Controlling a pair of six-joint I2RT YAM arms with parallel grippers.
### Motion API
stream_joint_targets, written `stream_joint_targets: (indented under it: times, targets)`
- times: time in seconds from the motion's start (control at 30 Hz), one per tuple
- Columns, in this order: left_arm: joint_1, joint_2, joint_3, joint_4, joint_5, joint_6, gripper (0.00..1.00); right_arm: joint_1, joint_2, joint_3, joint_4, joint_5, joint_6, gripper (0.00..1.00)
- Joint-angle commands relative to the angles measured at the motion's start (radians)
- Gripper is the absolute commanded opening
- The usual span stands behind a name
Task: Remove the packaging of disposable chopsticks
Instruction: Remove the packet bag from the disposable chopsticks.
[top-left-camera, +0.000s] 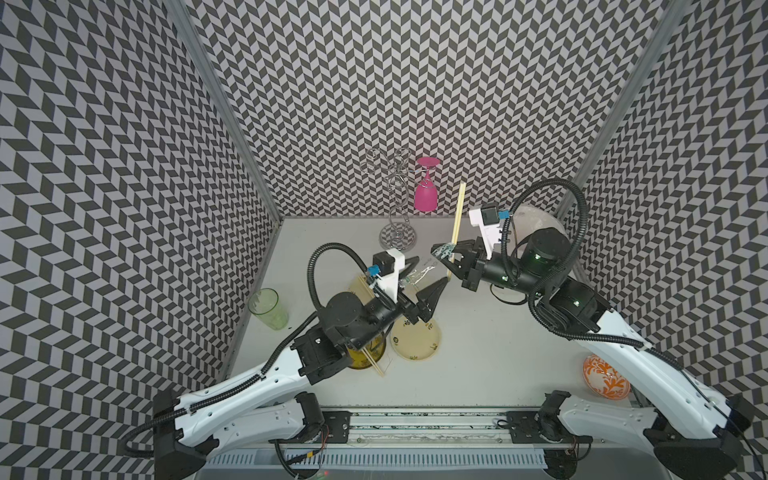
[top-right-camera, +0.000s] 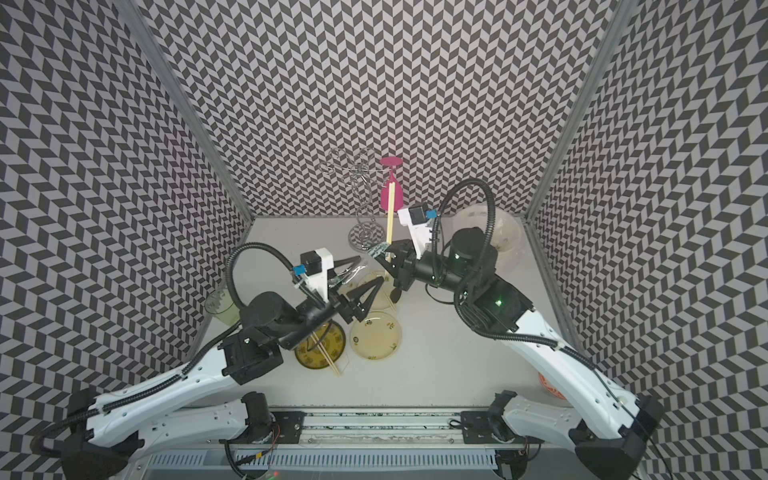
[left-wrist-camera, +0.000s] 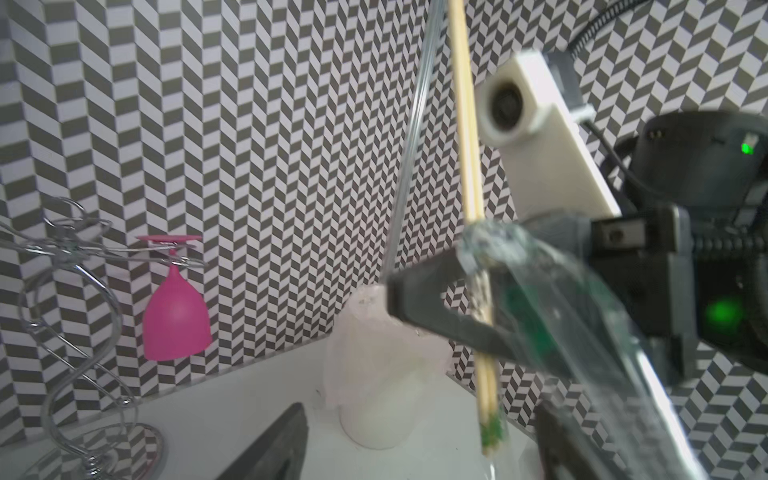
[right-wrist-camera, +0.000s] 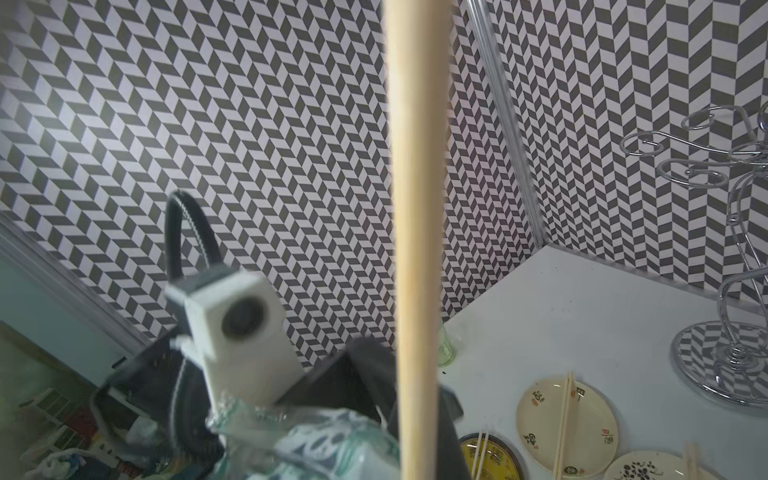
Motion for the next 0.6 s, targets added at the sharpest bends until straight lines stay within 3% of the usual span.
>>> stream_joint_targets:
  times: [0.0,0.1,0.23,0.33,0.57]
  targets:
    - [0.092,-0.043,0.133,-0.116,0.309,0.011,0.98,0.002,-0.05,-0.063,0.008,-0.031,-0.126,0.0]
    - [0.191,-0.021,0.22,-0.181,0.499,0.019,0.99,0.002,-0.083,-0.117,0.003,-0.086,-0.175,0.0]
    - [0.286,0.028,0.259,-0.142,0.726,-0.005,1.0,0.002,-0.116,-0.164,0.01,-0.15,-0.209,0.0]
    - [0.334,0.098,0.26,-0.049,0.815,-0.104,0.99,0.004,-0.124,-0.177,0.011,-0.203,-0.223,0.0]
    - [0.34,0.245,0.269,0.064,0.892,-0.252,0.92,0.011,-0.114,-0.171,0.004,-0.274,-0.225,0.0]
